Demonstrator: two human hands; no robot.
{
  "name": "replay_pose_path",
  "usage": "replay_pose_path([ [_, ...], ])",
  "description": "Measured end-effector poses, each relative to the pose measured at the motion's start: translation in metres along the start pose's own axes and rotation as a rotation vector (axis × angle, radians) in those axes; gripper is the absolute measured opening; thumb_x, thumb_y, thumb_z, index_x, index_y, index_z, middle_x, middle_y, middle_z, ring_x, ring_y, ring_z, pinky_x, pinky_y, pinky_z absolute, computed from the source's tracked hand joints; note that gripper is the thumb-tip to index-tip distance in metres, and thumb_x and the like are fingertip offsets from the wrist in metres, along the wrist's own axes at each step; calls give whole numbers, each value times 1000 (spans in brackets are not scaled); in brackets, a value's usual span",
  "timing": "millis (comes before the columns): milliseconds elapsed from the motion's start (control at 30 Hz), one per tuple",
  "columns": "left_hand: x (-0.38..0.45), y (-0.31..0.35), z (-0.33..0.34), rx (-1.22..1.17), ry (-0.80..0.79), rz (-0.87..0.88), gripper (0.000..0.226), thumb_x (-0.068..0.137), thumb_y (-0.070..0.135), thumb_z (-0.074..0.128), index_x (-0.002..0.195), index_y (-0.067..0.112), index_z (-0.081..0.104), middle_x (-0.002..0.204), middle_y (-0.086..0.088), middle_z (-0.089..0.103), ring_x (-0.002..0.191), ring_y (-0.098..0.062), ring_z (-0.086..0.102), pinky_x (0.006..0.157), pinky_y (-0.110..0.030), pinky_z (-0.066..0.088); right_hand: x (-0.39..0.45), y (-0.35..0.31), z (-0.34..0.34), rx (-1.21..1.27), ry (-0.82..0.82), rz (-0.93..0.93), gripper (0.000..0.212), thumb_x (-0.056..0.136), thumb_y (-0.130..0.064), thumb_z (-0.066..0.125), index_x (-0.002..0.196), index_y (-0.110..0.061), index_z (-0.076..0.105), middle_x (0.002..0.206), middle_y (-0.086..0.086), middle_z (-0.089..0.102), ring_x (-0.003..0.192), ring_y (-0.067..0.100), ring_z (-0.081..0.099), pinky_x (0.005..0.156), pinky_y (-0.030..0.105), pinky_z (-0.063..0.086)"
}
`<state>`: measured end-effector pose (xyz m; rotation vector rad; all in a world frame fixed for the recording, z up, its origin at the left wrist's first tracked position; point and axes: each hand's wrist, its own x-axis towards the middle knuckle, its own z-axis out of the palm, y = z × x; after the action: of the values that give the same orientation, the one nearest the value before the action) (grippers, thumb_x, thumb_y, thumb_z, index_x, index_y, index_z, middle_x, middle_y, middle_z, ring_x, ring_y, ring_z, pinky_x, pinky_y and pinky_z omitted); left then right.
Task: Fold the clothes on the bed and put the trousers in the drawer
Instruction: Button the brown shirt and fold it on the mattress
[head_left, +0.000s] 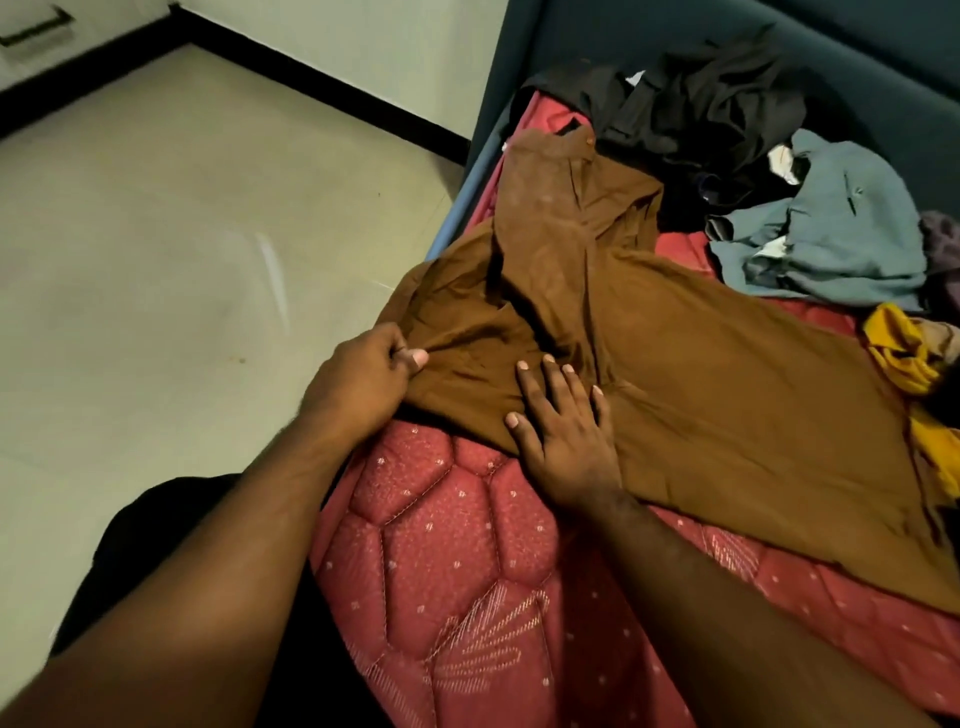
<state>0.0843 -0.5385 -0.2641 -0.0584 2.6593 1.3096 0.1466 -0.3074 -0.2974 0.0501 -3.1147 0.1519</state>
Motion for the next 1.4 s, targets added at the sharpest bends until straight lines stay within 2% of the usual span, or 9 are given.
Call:
replay_pose_path([
  [300, -22, 6, 12, 445, 261, -108, 23, 96, 35, 55, 106, 14, 55, 104, -14, 63, 91, -34, 56, 72, -43, 47, -13, 44, -15, -22, -190, -148, 83, 82, -81, 7, 148, -39, -20, 160, -14, -12, 148, 9, -12, 120, 40, -7],
  [400, -47, 41, 38, 520, 391, 306, 25, 87, 30, 62, 107, 15, 59, 104, -12, 61, 93, -33, 57, 74, -44, 48, -40, 93, -32, -54, -195, 10, 88, 73, -88, -4, 144, -41, -25, 154, -21, -23, 146, 10, -20, 119, 40, -13],
  [467, -53, 72, 80, 329, 156, 681, 20, 87, 21, 58, 106, 17, 64, 104, -7, 65, 95, -29, 61, 79, -45, 52, -50, 93, -33, 7, -204, 28, 87, 73, -88, -6, 145, -41, -22, 152, -22, -24, 144, 8, -24, 117, 38, -15],
  [600, -31, 61, 141, 575, -220, 623, 53, 99, 44, 33, 149, 30, 34, 157, 7, 32, 144, -18, 30, 112, -38, 29, -69, 116, -23, 27, -268, -2, 87, 71, -89, -5, 145, -44, -16, 154, -19, -20, 144, 9, -20, 117, 36, -13],
  [833, -36, 68, 142, 810, -260, 615, 73, 83, 48, 9, 153, 35, 22, 162, 11, 15, 149, -22, 17, 117, -45, 10, -168, 335, -67, -119, -460, 960, 79, 85, -78, 17, 147, -45, -19, 157, -3, -29, 145, 33, -22, 112, 65, -1],
  [967, -54, 113, 182, 748, -225, 882, 52, 89, 44, 35, 132, 28, 60, 143, 6, 54, 136, -23, 46, 111, -50, 15, -130, 289, -79, -130, -170, 689, 93, 77, -86, 5, 153, -33, -6, 162, -2, -14, 148, 26, -12, 116, 55, -4],
  [1133, -65, 143, 249, 805, -399, 748, 73, 92, 58, 13, 152, 20, 33, 158, 2, 31, 147, -16, 24, 120, -42, 7, -100, 225, -41, 67, -257, 293, 96, 69, -90, -3, 151, -39, -11, 155, -16, -22, 149, 19, -13, 118, 46, -6],
  [1300, -57, 129, 253, 857, -360, 796, 67, 94, 58, 28, 148, 21, 40, 153, 3, 40, 140, -18, 39, 113, -41, 14, -129, 345, -49, 165, -207, 792, 80, 90, -72, 21, 154, -32, -6, 162, -7, -12, 149, 24, -12, 120, 47, -4],
  [1400, -65, 144, 257, 847, -357, 736, 73, 90, 57, 16, 153, 22, 29, 160, 3, 26, 147, -19, 26, 117, -44, 8, -125, 342, -50, 32, -113, 807, 81, 91, -72, 18, 155, -28, -4, 162, -3, -12, 149, 25, -12, 119, 52, -3],
])
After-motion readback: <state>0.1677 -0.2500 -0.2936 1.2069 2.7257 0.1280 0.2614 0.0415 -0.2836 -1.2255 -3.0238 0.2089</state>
